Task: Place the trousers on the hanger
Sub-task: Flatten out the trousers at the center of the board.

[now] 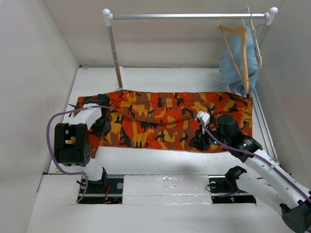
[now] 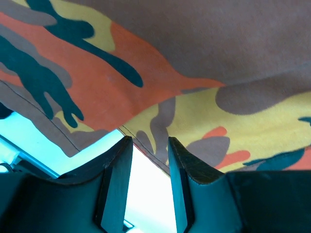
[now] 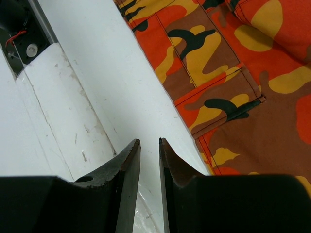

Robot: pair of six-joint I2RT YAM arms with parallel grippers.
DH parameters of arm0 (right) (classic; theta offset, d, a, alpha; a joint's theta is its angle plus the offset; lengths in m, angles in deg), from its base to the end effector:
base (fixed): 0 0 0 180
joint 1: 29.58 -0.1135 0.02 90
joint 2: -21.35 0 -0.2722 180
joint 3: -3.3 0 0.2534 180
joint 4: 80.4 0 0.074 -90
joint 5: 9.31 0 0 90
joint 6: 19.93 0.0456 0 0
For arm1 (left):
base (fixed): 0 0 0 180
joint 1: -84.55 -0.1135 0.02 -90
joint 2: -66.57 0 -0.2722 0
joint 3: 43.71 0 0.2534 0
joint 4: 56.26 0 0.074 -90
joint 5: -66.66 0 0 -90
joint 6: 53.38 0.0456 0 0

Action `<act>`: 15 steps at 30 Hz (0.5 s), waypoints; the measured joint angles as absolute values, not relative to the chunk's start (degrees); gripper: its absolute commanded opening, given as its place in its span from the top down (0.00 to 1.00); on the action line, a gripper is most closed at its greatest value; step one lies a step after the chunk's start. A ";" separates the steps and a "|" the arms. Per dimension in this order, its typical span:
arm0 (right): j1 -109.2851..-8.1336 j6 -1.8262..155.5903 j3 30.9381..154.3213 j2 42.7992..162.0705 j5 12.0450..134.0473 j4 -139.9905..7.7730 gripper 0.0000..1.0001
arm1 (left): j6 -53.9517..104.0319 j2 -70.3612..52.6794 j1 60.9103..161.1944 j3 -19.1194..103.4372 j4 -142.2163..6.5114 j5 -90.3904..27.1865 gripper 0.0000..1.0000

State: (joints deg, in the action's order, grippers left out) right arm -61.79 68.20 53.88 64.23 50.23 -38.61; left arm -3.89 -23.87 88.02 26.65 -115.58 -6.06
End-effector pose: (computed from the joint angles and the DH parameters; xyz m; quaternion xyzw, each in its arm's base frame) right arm 0.1277 0.1078 0.2692 -0.3675 0.7788 0.3423 0.3758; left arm 0.2820 -0.0035 0.1832 -0.3258 0.9290 0.1045 0.1407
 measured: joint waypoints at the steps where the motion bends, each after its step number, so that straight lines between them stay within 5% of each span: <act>1: -61.79 68.13 53.88 64.20 50.23 -38.59 0.72 | -3.89 -23.96 87.91 26.68 -115.56 -5.67 0.69; 15: -61.79 68.33 52.72 62.61 50.16 -38.26 0.73 | -1.36 -29.33 87.82 30.96 -113.03 -3.29 0.66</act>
State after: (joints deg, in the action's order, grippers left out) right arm -61.79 68.33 52.72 62.61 50.16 -38.26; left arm -1.36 -29.33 87.82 30.96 -113.03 -3.29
